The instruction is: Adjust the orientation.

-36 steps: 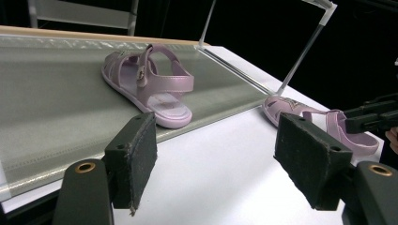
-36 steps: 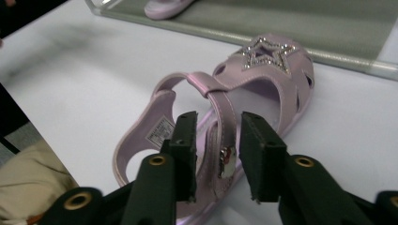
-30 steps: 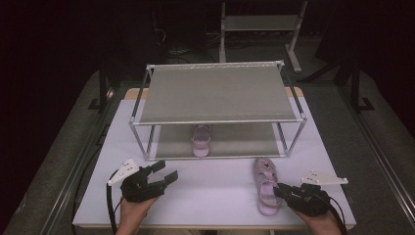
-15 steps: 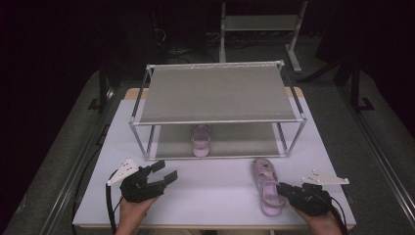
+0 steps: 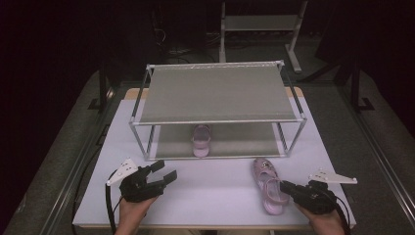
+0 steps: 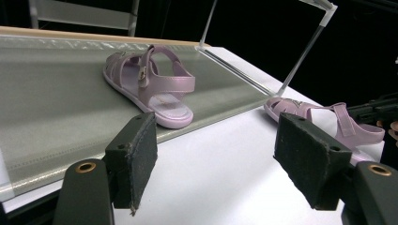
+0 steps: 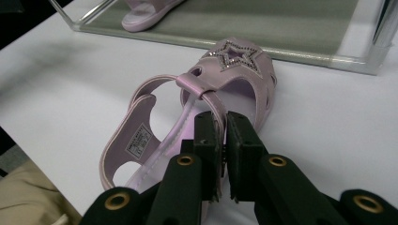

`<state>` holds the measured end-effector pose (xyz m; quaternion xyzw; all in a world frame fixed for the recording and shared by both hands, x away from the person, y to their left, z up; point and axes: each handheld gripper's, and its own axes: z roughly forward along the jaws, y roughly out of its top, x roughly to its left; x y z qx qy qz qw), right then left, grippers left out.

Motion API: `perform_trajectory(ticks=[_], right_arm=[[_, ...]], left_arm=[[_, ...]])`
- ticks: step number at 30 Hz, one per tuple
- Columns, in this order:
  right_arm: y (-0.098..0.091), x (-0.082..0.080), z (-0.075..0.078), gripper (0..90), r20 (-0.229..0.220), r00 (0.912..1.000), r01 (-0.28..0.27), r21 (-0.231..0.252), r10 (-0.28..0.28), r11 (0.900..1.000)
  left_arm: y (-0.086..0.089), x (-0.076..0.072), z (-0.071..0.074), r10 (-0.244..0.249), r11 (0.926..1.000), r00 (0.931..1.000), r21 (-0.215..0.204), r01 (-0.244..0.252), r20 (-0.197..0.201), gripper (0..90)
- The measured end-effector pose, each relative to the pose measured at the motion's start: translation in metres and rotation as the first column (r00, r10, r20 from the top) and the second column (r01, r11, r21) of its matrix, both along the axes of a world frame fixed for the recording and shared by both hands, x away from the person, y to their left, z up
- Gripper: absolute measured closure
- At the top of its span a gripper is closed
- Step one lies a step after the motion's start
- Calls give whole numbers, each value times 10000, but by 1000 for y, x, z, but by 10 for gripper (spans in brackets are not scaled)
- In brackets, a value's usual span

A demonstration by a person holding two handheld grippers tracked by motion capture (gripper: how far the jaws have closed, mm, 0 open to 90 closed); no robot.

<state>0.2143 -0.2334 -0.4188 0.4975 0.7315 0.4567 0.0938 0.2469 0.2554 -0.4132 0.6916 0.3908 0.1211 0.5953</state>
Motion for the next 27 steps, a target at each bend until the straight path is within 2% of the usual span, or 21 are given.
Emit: perform_trajectory(ticks=[10, 20, 27], right_arm=[[0, -1, 5, 834, 23, 9998, -216, 848, 215, 9962], [-1, -1, 6, 833, 14, 9994, -338, 1663, 340, 9855], [1, -1, 6, 834, 46, 9990, -443, 1897, 443, 9808]], left_arm=[[2, 0, 0, 49, 10000, 10000, -25, -49, 21, 298], [2, 0, 0, 90, 10000, 10000, -42, -90, -5, 291], [2, 1, 0, 117, 9999, 9999, -35, -117, -40, 284]])
